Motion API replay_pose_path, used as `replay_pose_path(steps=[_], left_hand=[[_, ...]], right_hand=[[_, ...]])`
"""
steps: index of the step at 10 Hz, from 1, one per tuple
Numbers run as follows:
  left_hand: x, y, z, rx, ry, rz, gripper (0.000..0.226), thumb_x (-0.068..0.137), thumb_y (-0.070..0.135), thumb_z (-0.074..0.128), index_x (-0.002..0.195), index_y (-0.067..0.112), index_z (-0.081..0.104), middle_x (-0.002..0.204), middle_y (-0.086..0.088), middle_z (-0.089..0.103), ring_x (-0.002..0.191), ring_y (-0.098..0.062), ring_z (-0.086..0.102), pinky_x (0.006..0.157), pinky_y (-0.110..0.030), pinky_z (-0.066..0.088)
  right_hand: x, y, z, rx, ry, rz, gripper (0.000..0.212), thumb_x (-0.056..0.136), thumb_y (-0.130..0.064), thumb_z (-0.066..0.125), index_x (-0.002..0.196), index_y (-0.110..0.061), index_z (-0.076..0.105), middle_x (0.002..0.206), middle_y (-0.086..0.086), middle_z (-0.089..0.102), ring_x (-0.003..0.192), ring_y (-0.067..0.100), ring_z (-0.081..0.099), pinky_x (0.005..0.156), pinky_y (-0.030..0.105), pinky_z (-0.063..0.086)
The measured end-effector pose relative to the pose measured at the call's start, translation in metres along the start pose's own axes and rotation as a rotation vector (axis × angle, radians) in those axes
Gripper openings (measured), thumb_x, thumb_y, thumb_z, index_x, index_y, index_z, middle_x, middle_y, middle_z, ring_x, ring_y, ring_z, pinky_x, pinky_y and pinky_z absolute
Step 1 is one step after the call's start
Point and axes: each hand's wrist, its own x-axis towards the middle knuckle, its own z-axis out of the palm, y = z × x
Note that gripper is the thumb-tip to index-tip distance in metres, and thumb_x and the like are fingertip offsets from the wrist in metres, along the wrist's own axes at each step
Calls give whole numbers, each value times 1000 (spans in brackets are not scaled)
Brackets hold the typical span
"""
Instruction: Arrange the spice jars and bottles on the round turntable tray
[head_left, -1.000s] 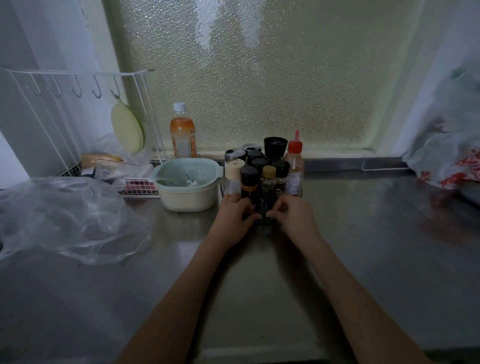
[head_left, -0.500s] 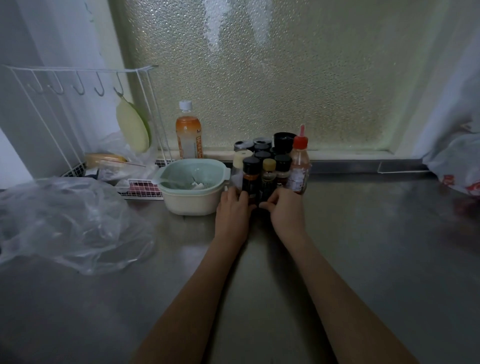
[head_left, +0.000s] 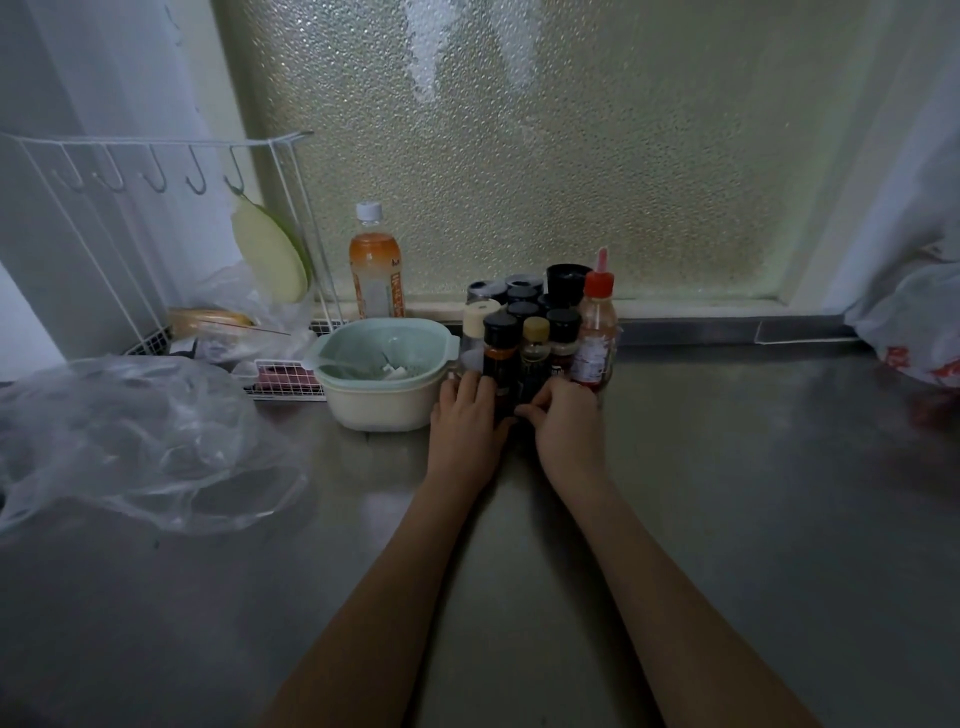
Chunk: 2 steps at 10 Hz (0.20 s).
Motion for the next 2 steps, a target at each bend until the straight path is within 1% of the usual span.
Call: replay_pose_path(steps=[1,2], left_hand=[[-4,1,-4,-18,-5,9,32,83,26,61,106,7,50,114,-15,52,108,-34,43,85,-44,41],[-7,5,-12,-140,92,57,22,77,11,61,96,3,55,100,-17,54,97,-34,48,79,-45,44]], right_hand=[[-5,-3,1,-16,-27,2,14,80,-18,70,81,-6,63,83,12,66,81,26,60,68,38,47],[-1,-4,-10,35,-77,29,12,81,-17,69,86,-6,66,88,11,70,85,25,63,73,35,49]])
